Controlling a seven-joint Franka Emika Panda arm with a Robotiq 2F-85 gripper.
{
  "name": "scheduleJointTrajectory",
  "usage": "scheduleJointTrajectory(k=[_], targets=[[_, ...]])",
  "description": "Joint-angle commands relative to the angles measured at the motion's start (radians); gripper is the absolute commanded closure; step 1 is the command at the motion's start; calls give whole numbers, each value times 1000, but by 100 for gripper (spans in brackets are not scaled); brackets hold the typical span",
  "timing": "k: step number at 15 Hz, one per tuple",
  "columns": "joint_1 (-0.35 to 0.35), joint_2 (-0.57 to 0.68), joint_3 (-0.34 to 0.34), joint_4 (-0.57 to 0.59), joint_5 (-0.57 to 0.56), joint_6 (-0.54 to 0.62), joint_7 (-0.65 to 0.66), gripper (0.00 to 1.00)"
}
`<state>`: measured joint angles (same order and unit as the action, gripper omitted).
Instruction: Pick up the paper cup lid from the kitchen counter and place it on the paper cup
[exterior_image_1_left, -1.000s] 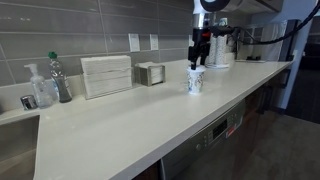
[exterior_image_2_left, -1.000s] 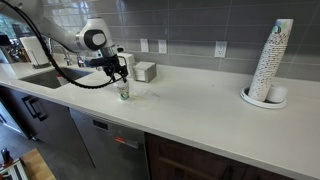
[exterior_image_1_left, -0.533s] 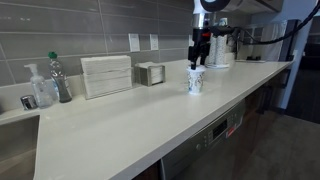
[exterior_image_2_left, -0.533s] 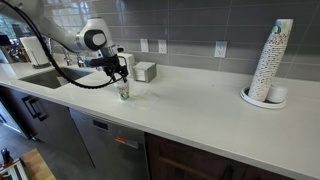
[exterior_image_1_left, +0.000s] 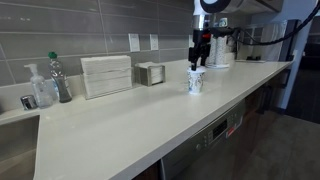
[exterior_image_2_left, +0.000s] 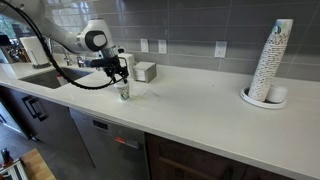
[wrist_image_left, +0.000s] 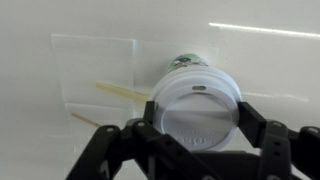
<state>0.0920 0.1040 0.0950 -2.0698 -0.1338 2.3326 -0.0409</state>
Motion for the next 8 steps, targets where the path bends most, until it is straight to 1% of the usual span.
scheduleJointTrajectory(k=[1, 8], targets=[[-2, 13, -5, -7, 11, 20, -5, 44], [-8, 22, -6, 5, 22, 3, -22, 44]])
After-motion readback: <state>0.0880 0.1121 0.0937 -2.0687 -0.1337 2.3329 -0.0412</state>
